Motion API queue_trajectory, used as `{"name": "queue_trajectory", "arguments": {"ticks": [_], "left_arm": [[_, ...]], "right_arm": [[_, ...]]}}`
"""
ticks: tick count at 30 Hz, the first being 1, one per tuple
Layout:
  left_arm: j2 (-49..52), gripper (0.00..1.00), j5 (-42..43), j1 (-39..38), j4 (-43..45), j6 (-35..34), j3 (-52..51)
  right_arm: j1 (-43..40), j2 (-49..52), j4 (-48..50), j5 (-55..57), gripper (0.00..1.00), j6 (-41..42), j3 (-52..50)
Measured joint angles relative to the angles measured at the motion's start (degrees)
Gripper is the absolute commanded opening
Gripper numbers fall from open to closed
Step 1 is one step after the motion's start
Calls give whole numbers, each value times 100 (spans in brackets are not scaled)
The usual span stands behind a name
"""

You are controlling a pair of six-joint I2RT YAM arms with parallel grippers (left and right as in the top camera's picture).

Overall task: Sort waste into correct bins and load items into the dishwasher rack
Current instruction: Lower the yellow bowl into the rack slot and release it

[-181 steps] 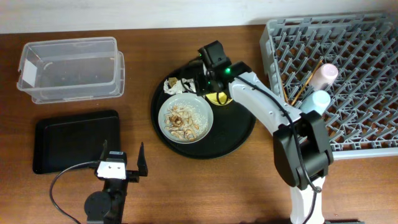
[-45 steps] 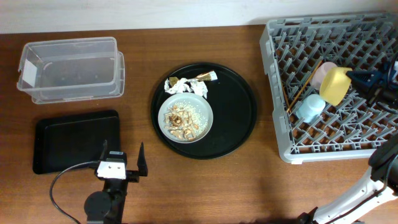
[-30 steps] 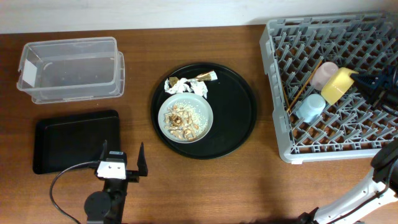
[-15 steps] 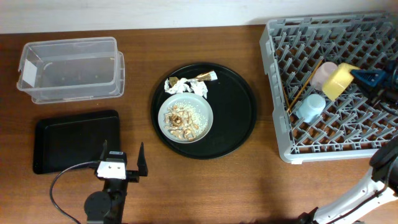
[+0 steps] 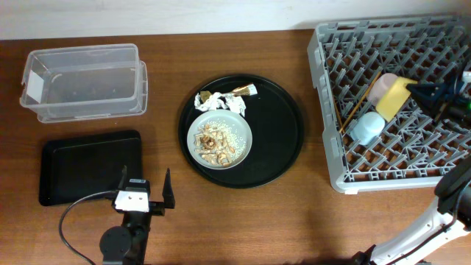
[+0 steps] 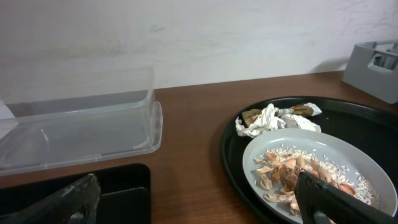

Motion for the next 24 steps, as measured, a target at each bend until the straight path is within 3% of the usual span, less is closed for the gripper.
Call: {"name": "queue_trajectory", "arguments": {"ticks": [2,11,16,20,24], "left_arm": [[0,99,0,0,0,0,0],[0,99,0,0,0,0,0],[0,99,0,0,0,0,0],[0,99,0,0,0,0,0],[0,99,0,0,0,0,0]], "right_arm": [[-57,0,-76,59,17,24,-2],[-282,-22,-192,481,43,39,-7],[-549,-267,-245,715,64,258,-4],[-774,-754,-258,1108,75,404,2],[-813,-1191,-262,1290,77,498,24]]}}
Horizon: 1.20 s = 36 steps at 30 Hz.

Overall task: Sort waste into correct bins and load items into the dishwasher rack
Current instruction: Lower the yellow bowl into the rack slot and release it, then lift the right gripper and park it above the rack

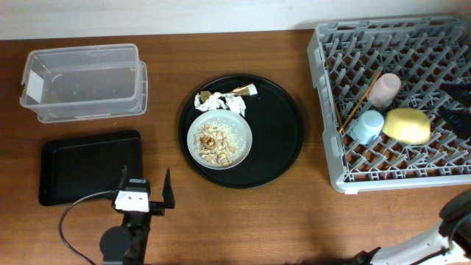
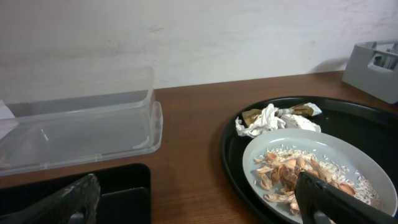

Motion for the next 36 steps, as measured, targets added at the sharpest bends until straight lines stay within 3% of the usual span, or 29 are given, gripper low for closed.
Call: {"name": "queue_trajectory", "arguments": {"ticks": [13,19,20,21,28,31,36], "left_arm": [[0,99,0,0,0,0,0],[0,99,-2,0,0,0,0],[0,99,0,0,0,0,0],[0,99,0,0,0,0,0],[0,99,0,0,0,0,0],[0,99,0,0,0,0,0],[0,99,0,0,2,0,0]], "right_arm": [[48,-739,-282,184,75,-52,9],[708,-1775,-387,1032,80,-122,11],[938,-1943,-387,1213,85,-140,11],[1209,-2092,-404,1381,98,-157,17],[3764,-2253,-289,1864,98,-199,33],[5206,-2035,221,2164,98,-201,31],[6415,-1547,684,2758,98,-190,31]]}}
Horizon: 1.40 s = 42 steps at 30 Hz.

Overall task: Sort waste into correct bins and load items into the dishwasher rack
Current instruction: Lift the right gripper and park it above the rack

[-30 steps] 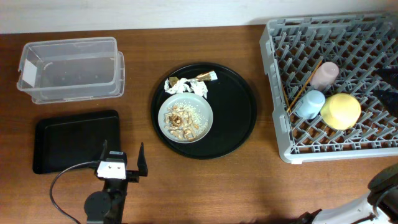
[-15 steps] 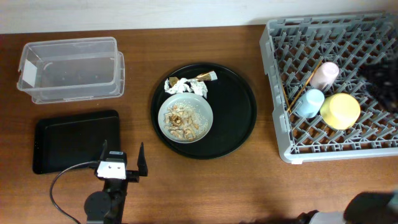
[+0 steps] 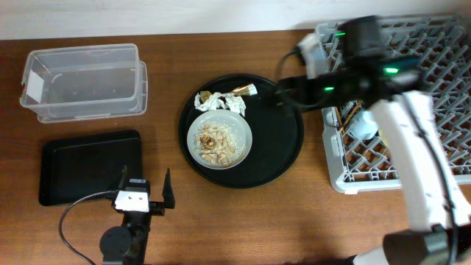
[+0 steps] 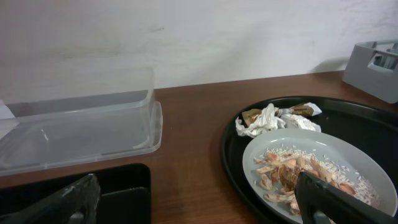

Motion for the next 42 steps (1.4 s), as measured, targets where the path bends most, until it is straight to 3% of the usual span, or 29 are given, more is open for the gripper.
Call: {"name": "queue_trajectory", "arguments": {"ticks": [5,16,30,42], "left_arm": [[0,99,0,0,-2,0,0],[0,99,-2,0,-2,0,0],[0,99,0,0,-2,0,0],[0,99,0,0,-2,0,0]], "right_arm": [[693,610,251,881,98,588,0],[590,767,162,1832,98,1069,-2],[-2131,767,-706,2306,98,1552,-2],[-3261,767,-682,2308,98,1615,0]]}}
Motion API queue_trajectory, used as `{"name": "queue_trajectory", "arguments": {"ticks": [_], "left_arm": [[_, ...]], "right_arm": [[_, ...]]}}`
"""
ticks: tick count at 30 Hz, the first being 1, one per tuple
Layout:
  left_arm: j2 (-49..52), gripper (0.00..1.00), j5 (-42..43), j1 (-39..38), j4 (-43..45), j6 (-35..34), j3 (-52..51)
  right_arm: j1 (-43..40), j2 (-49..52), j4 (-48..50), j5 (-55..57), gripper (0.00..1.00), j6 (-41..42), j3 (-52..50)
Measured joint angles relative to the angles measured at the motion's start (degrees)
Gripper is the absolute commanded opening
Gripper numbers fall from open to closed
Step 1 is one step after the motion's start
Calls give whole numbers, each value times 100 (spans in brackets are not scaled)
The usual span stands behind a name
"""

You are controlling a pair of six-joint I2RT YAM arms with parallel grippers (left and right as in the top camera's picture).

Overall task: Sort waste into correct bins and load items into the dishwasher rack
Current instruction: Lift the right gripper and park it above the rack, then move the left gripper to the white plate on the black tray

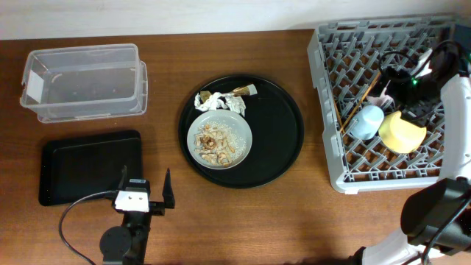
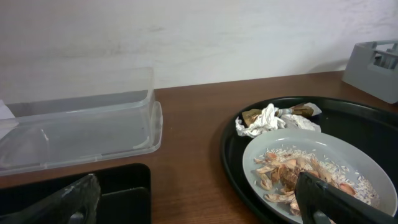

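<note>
A white plate [image 1: 219,140] of food scraps sits on the round black tray [image 1: 283,140]; in the left wrist view the plate [image 2: 311,165] is low on the right. Crumpled paper and a wrapper [image 1: 221,99] lie behind it. The grey dishwasher rack [image 1: 331,158] holds a yellow bowl [image 1: 402,132], a blue cup [image 1: 366,121], a partly hidden pink cup [image 1: 382,93] and chopsticks [image 1: 358,103]. My right gripper [image 1: 401,79] hangs over the rack beside the pink cup, its jaws unclear. My left gripper [image 1: 145,188] rests open near the front edge, empty.
A clear plastic bin [image 1: 82,81] stands at the back left, seen also in the left wrist view as the bin [image 2: 81,130]. A flat black tray [image 1: 88,165] lies in front of it, just left of my left gripper.
My right arm was stretched out over the right side of the round black tray. Now it is back over the rack, by the pink cup and yellow bowl. The left arm has not moved.
First the yellow bowl was at my right gripper's tips over the rack. Then the bowl lay in the rack and the arm was at the right edge. Later the arm reached over the round tray, and now it is over the rack again.
</note>
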Motion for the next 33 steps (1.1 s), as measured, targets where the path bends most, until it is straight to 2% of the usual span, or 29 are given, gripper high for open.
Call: {"name": "queue_trajectory", "arguments": {"ticks": [4,6,9,12,13,14,17,20,24,28,30,33], "left_arm": [[0,99,258,0,103,-2,-2],[0,99,962,0,142,0,0],[0,99,2573,0,262,-2,-4],[0,99,4321,-7,800,-4,-22],[0,99,5460,-9,1423,13,-44],[20,99,5998,-11,2039,11,-42],[7,99,6999,-13,3952,-52,11],[0,99,7158,-24,4784,-479,11],[0,99,6658,-26,4234,-822,7],[7,99,5528,-26,3311,-1005,94],[219,99,4935,-26,2319,-964,546],[796,99,4579,-22,859,-520,1484]], "right_arm": [[-11,0,0,0,98,7,-2],[-11,0,0,0,98,9,0],[-11,0,0,0,98,9,0],[-11,0,-2,-2,99,7,0],[-11,0,-2,-2,98,11,-2],[-11,0,4,4,98,7,-2],[-11,0,2,0,98,13,-2],[-11,0,2,2,98,9,-2],[-11,0,0,0,98,11,0],[-11,0,2,0,98,13,-2],[-11,0,2,-2,98,13,-2],[-11,0,2,0,98,11,0]]}}
